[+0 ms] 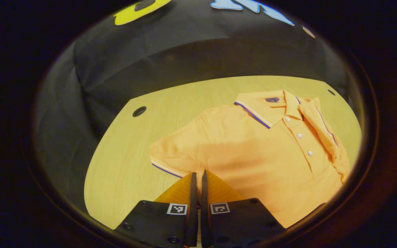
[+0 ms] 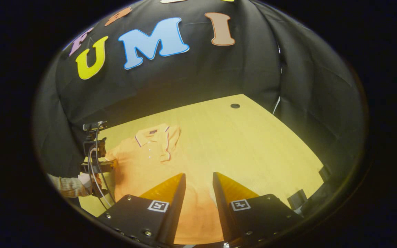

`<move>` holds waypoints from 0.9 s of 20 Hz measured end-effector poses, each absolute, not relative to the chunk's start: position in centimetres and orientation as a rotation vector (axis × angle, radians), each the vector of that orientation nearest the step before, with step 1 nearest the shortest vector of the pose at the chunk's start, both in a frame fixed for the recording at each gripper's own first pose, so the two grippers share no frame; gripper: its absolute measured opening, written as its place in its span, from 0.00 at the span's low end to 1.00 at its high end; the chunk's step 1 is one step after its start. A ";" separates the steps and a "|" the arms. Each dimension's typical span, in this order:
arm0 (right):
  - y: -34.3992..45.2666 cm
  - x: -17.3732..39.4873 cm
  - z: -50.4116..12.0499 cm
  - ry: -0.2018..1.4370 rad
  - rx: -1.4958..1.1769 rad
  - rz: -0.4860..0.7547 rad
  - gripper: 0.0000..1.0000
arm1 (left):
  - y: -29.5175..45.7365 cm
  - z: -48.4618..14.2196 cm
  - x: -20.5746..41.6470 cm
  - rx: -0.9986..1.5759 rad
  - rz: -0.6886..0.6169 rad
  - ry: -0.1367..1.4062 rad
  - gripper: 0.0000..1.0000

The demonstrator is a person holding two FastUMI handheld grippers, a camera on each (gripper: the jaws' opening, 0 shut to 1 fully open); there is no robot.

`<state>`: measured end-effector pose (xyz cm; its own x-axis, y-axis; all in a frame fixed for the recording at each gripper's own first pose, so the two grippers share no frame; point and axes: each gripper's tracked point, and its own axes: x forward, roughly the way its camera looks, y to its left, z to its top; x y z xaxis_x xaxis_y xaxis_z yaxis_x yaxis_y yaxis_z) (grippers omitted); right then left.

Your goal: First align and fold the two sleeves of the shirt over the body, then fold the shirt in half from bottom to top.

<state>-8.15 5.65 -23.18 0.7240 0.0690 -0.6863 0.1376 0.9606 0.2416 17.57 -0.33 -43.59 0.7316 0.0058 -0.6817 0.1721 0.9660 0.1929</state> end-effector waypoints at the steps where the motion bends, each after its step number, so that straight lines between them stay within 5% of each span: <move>1: 5.7 -8.2 -23.2 0.763 0.285 -0.038 0.51 | -0.4 -43.3 17.7 0.267 -0.095 0.745 0.07; 18: 4.7 -10.0 -23.3 0.752 0.303 -0.077 0.51 | -13.7 -34.0 17.9 0.323 -0.347 0.521 0.06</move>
